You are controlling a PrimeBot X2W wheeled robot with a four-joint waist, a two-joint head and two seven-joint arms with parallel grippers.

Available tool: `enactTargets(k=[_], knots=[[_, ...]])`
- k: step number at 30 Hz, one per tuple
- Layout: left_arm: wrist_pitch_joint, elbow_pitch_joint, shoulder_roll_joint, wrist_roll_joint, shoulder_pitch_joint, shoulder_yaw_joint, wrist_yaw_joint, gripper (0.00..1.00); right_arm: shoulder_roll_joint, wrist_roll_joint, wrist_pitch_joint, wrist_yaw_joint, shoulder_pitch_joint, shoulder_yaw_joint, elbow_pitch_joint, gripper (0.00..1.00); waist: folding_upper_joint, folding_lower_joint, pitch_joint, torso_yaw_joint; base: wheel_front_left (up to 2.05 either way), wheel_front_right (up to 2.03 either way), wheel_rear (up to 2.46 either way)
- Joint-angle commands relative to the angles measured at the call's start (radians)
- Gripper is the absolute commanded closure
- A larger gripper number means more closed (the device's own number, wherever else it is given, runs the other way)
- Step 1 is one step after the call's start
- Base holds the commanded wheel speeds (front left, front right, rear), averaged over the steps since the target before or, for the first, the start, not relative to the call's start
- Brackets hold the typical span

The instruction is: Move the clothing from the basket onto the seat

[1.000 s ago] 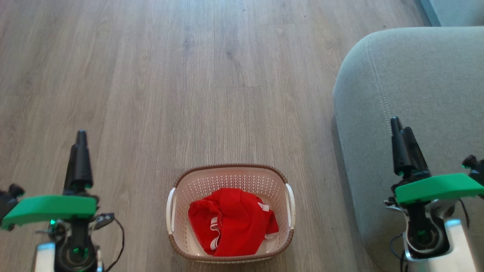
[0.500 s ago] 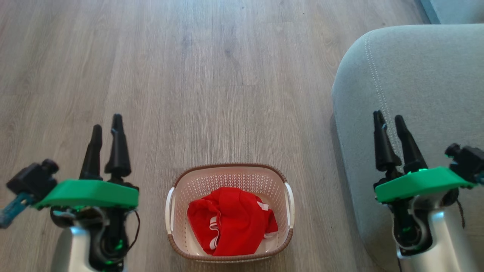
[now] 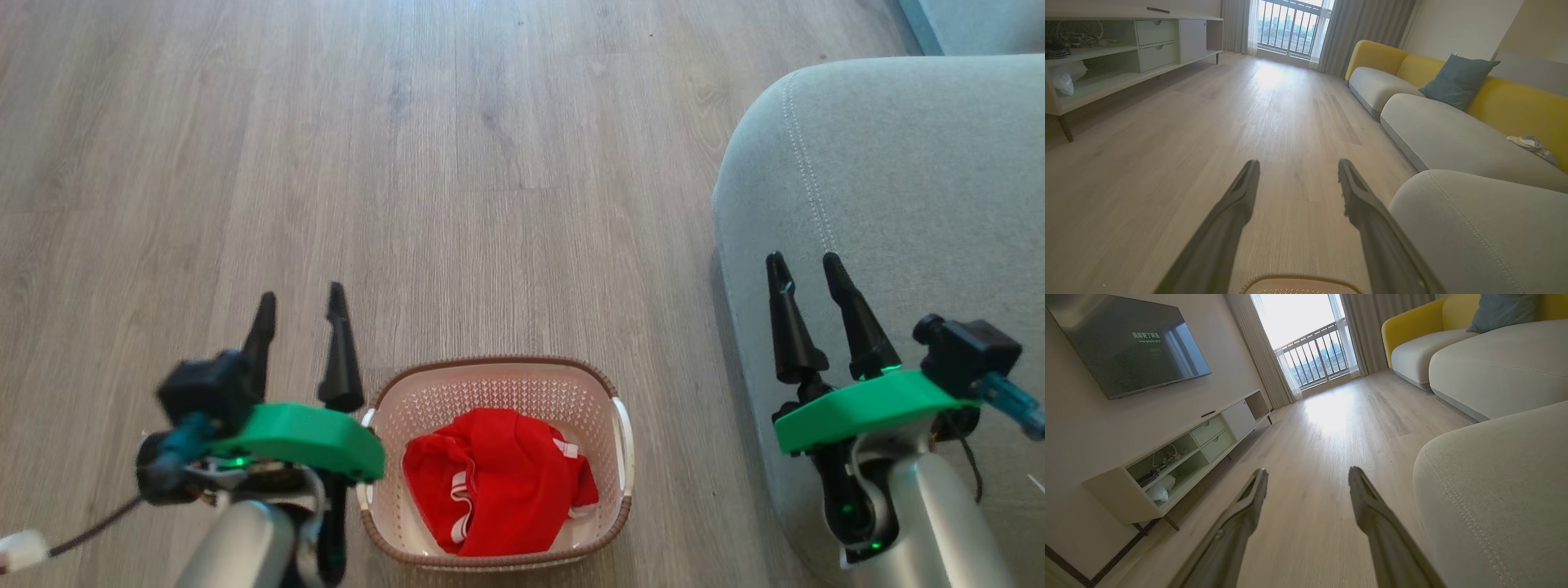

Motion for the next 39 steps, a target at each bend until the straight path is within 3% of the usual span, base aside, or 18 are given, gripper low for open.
enactTargets(k=[1,8,11,15,27,39], knots=[[-0.014,-0.036,0.033,0.036,-0.073,-0.011,0.042,0.00,-0.009,-0.037,-0.016,0.000,-0.039,0.025,-0.029,0.00,0.0000,0.0000,-0.001,0.000,0.00,0.00,0.00],[-0.034,-0.007,0.093,0.080,-0.107,-0.165,0.194,0.00,-0.010,-0.099,-0.036,0.000,-0.031,0.048,0.041,0.00,0.0000,0.0000,-0.005,0.002,0.00,0.00,0.00],[-0.043,0.004,0.103,0.090,-0.115,-0.203,0.226,0.00,-0.010,-0.125,-0.045,0.000,-0.034,0.064,0.074,0.00,0.0000,0.0000,-0.006,0.004,0.00,0.00,0.00],[-0.055,0.020,0.104,0.101,-0.113,-0.226,0.236,0.00,-0.010,-0.159,-0.057,0.000,-0.041,0.081,0.111,0.00,0.0000,0.0000,-0.007,0.006,0.00,0.00,0.00],[-0.087,0.046,0.054,0.183,-0.074,-0.164,0.165,0.00,-0.011,-0.262,-0.090,0.000,-0.066,0.125,0.171,0.00,0.0000,0.0000,-0.009,0.010,0.00,0.00,0.00],[-0.125,0.064,-0.041,0.352,-0.027,-0.028,0.015,0.00,-0.011,-0.334,-0.129,0.000,-0.081,0.145,0.205,0.00,0.0000,0.0000,-0.007,0.011,0.00,0.00,0.00]])
